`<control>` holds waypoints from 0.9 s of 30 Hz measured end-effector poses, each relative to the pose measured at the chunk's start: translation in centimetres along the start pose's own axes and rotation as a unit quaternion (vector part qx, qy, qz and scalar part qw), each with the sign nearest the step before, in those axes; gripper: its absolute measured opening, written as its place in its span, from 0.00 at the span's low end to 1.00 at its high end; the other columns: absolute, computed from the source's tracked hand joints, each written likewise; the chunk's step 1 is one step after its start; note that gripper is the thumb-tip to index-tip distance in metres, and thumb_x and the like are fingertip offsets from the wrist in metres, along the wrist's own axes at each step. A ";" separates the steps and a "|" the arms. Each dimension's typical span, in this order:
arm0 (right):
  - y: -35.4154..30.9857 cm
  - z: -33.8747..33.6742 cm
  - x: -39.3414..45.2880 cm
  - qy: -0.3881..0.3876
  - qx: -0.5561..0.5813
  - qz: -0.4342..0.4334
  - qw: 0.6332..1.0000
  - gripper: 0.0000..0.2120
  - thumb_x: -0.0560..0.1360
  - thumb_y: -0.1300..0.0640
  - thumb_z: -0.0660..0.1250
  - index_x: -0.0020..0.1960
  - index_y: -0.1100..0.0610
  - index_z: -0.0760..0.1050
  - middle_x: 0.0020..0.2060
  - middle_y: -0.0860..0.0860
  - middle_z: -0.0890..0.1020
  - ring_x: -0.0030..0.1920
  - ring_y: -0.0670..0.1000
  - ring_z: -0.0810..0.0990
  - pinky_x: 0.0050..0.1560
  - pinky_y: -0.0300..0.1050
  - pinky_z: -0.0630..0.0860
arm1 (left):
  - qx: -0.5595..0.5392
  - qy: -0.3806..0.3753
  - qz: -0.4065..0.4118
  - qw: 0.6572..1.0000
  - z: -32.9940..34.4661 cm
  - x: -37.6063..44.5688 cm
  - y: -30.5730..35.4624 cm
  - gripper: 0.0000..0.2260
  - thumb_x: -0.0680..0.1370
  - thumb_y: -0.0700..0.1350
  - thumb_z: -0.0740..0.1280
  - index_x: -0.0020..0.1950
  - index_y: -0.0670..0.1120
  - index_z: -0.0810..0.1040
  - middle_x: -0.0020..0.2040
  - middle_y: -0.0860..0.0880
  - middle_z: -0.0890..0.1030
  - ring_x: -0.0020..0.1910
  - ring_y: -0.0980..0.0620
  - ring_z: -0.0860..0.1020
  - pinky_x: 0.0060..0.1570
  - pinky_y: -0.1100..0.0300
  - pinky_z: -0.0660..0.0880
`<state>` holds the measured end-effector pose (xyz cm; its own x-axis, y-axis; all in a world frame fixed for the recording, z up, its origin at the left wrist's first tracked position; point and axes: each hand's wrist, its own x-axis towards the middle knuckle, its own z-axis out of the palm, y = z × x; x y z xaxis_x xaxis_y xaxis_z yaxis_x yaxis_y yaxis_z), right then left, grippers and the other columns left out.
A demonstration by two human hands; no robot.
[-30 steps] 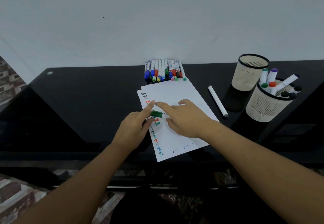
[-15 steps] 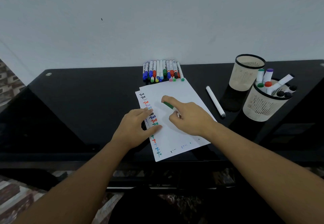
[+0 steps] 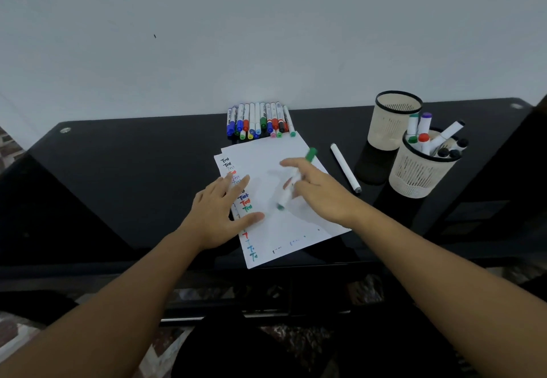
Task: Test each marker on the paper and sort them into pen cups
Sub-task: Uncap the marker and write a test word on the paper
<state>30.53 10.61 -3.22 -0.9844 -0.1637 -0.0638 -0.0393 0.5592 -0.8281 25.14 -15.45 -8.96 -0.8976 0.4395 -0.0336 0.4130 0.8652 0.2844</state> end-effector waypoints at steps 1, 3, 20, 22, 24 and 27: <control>0.2 -0.3 -0.3 0.005 0.001 0.001 1.000 0.22 0.82 0.60 0.60 0.70 0.39 0.66 0.53 0.46 0.81 0.53 0.52 0.82 0.55 0.52 0.80 | 0.019 -0.021 -0.005 1.000 -0.1 0.1 0.1 0.44 0.69 0.83 0.46 0.81 0.66 0.41 0.84 0.52 0.42 0.82 0.48 0.43 0.79 0.43 0.45; 0.5 -1.2 -0.7 0.037 -0.006 -0.005 0.999 0.17 0.81 0.60 0.64 0.63 0.43 0.65 0.50 0.47 0.82 0.50 0.54 0.84 0.54 0.60 0.82 | 0.039 -0.042 -0.015 0.998 -0.1 0.4 0.5 0.46 0.67 0.84 0.43 0.80 0.65 0.37 0.83 0.52 0.37 0.82 0.48 0.39 0.79 0.44 0.40; -0.4 -14.1 -7.1 0.410 -0.180 -0.025 0.894 0.14 0.84 0.45 0.62 0.57 0.56 0.66 0.39 0.50 0.81 0.41 0.51 0.80 0.41 0.51 0.76 | 0.054 -0.027 -0.023 0.998 0.6 0.0 0.9 0.49 0.65 0.86 0.42 0.82 0.64 0.47 0.84 0.53 0.44 0.82 0.51 0.43 0.79 0.45 0.39; 0.2 -15.2 -7.3 0.427 -0.165 0.001 0.889 0.15 0.85 0.44 0.61 0.57 0.57 0.66 0.40 0.48 0.81 0.41 0.51 0.81 0.42 0.54 0.79 | 0.057 -0.030 -0.023 0.998 0.7 0.0 0.9 0.49 0.64 0.86 0.41 0.82 0.64 0.47 0.83 0.53 0.43 0.82 0.51 0.43 0.79 0.45 0.39; 0.6 -16.0 -7.6 0.437 -0.153 0.025 0.886 0.16 0.85 0.45 0.61 0.59 0.58 0.66 0.42 0.49 0.81 0.42 0.51 0.82 0.43 0.54 0.80 | 0.057 -0.029 -0.022 0.998 0.7 0.1 1.0 0.49 0.65 0.86 0.41 0.82 0.64 0.46 0.83 0.53 0.43 0.82 0.51 0.43 0.79 0.45 0.39; 1.4 -16.7 -8.0 0.438 -0.164 0.046 0.883 0.16 0.85 0.46 0.60 0.59 0.59 0.67 0.44 0.51 0.80 0.42 0.51 0.80 0.40 0.51 0.77 | 0.062 -0.031 -0.021 0.997 0.7 0.3 0.9 0.48 0.65 0.86 0.41 0.81 0.65 0.46 0.83 0.53 0.43 0.82 0.51 0.43 0.79 0.45 0.40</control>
<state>35.50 26.23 5.45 -0.7355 0.5047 0.4521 0.1412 0.7668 -0.6262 25.39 -14.40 -9.35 -0.9054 0.4120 -0.1026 0.3935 0.9050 0.1617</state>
